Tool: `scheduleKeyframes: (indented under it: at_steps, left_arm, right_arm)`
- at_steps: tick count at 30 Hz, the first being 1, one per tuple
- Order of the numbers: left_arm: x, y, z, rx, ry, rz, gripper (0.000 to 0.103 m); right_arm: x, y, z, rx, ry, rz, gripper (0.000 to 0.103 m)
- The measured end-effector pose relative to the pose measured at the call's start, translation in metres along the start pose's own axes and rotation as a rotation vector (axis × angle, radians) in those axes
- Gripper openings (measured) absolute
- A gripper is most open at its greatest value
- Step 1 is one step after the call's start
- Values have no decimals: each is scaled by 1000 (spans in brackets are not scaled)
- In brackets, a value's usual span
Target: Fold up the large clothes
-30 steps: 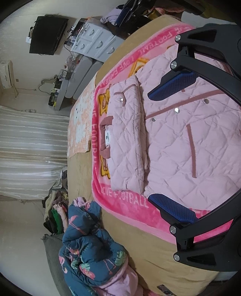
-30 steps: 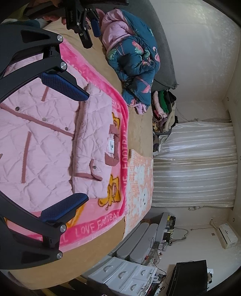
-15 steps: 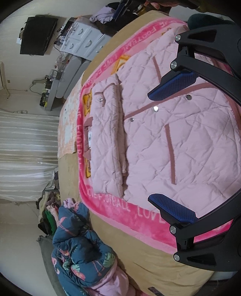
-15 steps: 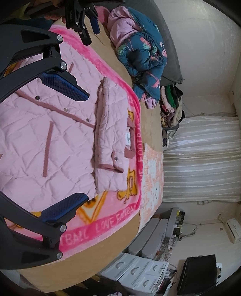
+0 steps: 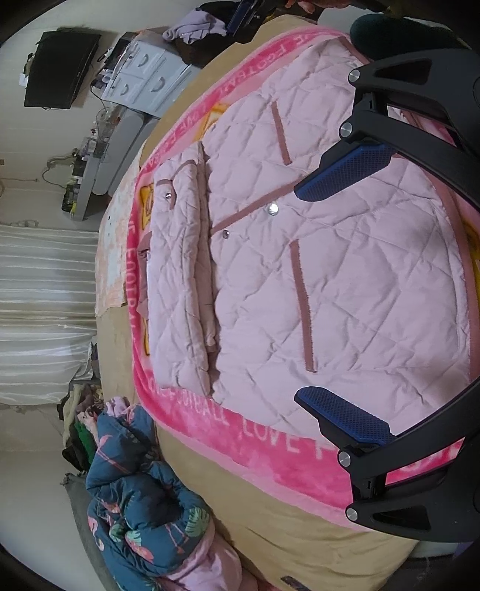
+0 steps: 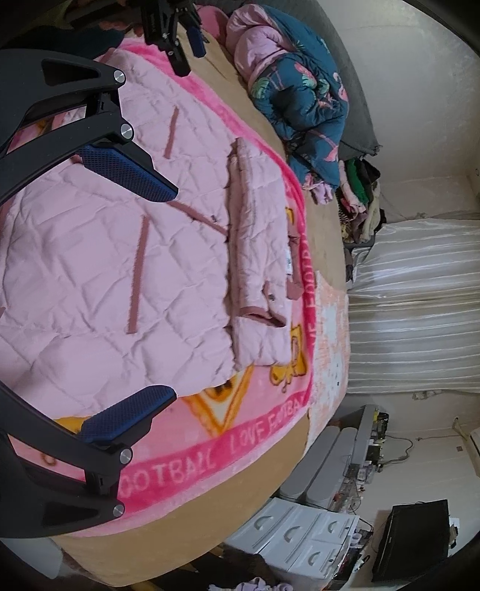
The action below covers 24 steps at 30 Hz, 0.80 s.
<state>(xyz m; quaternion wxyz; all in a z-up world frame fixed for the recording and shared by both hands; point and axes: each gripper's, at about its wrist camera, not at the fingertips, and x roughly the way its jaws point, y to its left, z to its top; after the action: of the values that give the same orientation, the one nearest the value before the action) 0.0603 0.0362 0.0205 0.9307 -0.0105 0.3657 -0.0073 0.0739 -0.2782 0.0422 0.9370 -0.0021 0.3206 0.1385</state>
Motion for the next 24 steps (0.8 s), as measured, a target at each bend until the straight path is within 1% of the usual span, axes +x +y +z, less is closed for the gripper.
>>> scheduleKeyframes:
  at_steps: [7,16,24]
  left_arm:
    - [9,6,-15,-3,31,17,94]
    - [21,25,-35,-20,79,50,94]
    - [30,55,-52,-68,131,98,94]
  right_arm:
    - [7,-2,-17,1,39,10,99]
    - [18,-10,-32,4,92,7,99]
    - [22,-25,-44,10,129,-9,99]
